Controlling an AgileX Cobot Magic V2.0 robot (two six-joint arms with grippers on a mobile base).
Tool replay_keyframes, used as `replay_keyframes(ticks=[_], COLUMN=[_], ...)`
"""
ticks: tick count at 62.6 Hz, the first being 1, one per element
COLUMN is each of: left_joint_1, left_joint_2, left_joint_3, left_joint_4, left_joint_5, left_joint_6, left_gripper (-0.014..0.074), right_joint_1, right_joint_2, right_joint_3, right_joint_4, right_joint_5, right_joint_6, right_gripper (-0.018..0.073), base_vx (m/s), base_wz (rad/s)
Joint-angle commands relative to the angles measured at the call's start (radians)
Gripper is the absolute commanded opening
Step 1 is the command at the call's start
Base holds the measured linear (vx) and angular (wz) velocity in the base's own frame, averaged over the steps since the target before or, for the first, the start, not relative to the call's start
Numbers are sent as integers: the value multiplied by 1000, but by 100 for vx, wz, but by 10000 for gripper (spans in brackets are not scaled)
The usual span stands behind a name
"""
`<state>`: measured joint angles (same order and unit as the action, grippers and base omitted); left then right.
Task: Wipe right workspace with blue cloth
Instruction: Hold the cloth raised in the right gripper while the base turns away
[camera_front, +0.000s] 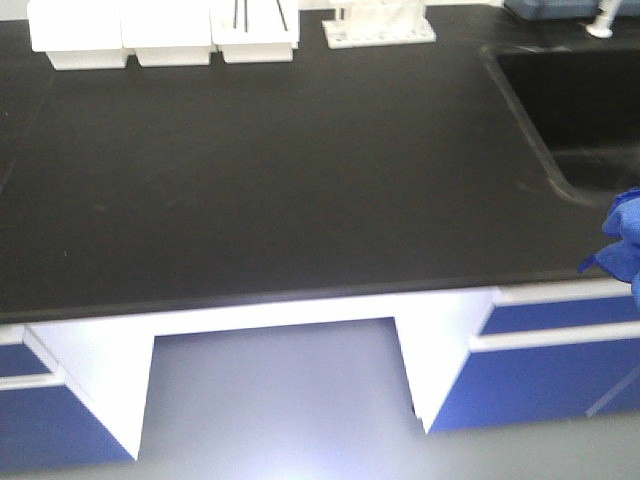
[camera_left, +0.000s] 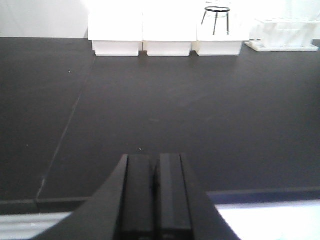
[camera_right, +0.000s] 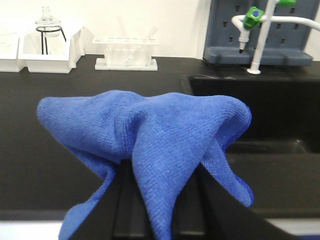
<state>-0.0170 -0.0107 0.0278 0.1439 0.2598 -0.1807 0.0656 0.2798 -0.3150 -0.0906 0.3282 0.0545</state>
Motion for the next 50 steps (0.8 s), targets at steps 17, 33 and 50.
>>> replay_keyframes(ticks=[17,33,50], left_joint_1=[-5,-5,-5], left_joint_2=[-16,-16,-16], left_joint_3=[30,30,30], left_joint_4=[1,1,1], left_joint_5=[-80,-80,-80], left_joint_6=[-8,-8,-8], left_gripper=[-6,-6,-6], right_joint_1=[-3,-3,-3], right_joint_2=[6,6,6], right_joint_3=[-30,-30,-30], right_joint_4=[-11,-11,-11], right_joint_5=[-87,-87,-87], right_joint_6=[-10,-10,-10], right_gripper=[-1,-1,-1], base_vx=[-33,-33,-30], base_wz=[-22,-32,-44])
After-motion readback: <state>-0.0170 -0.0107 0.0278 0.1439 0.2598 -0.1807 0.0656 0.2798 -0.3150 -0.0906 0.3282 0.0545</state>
